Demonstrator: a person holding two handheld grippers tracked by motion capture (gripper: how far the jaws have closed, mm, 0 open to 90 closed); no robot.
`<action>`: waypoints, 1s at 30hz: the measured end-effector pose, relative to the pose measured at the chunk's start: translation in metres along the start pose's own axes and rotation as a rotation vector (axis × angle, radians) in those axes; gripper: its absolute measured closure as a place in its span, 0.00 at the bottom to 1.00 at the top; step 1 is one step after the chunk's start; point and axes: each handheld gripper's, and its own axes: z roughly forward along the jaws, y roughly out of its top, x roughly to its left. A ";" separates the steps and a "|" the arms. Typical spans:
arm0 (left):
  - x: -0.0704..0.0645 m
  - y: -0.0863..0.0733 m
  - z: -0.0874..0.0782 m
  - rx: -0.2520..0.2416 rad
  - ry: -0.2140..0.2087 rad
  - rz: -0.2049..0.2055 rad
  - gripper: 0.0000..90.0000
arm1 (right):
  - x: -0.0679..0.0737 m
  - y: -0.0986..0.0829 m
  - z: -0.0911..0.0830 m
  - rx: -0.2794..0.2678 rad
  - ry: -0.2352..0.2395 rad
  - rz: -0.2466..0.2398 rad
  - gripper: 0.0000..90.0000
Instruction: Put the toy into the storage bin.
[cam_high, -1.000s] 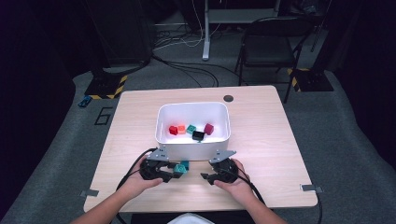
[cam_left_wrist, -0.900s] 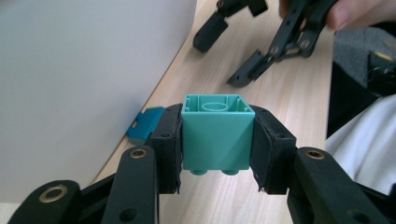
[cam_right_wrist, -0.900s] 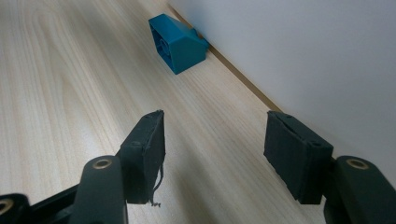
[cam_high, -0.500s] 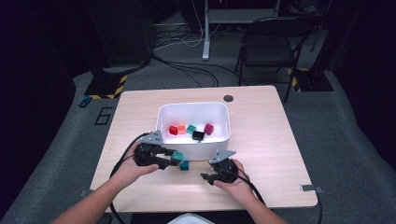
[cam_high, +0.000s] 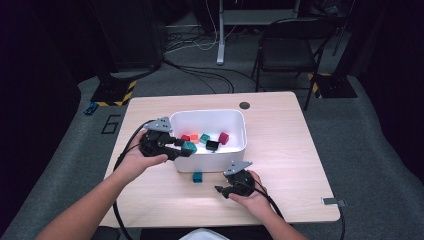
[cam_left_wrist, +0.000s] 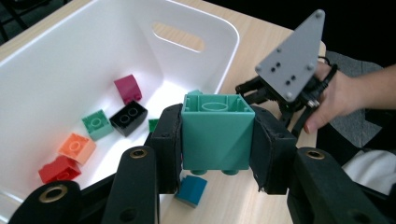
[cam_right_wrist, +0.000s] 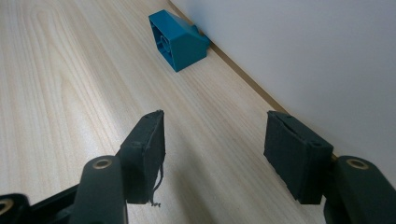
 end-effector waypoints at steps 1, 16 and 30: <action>0.004 0.004 0.001 0.004 -0.005 -0.002 0.65 | 0.000 0.000 0.000 0.000 0.000 0.000 0.42; 0.038 0.043 0.031 0.013 0.040 -0.005 0.65 | -0.002 -0.001 0.000 0.003 0.004 -0.003 0.42; 0.056 0.065 0.076 0.029 0.024 0.002 0.65 | -0.002 -0.001 0.001 0.002 0.008 -0.001 0.42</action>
